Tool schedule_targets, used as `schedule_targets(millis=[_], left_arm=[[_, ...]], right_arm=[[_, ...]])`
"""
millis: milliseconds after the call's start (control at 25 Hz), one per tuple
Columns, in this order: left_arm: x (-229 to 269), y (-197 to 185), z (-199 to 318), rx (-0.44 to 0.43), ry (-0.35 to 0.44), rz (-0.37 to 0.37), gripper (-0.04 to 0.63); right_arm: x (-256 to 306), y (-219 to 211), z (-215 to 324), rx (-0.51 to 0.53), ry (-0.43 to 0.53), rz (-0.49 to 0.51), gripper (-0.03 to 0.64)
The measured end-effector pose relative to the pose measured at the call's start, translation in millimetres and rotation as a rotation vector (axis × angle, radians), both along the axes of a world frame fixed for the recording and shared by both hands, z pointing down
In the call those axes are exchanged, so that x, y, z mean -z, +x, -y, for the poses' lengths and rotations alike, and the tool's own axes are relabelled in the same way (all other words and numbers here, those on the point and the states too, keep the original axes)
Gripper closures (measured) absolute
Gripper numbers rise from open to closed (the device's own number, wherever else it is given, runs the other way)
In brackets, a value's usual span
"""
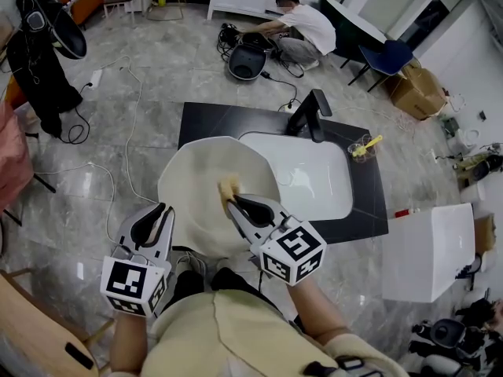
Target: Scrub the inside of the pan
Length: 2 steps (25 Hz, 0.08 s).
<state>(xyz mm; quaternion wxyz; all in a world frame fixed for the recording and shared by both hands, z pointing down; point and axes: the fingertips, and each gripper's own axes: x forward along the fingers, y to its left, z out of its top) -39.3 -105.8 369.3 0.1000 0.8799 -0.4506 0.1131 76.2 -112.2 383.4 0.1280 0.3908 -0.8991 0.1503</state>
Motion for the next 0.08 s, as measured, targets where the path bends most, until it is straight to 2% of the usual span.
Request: schedule_targets(millis=[80], left_arm=[[0.8,0.3,-0.8,-0.002,0.000,-0.002,0.537]], right_arm=[[-0.1,-0.2,-0.3,0.001,-0.002,-0.001,0.574]])
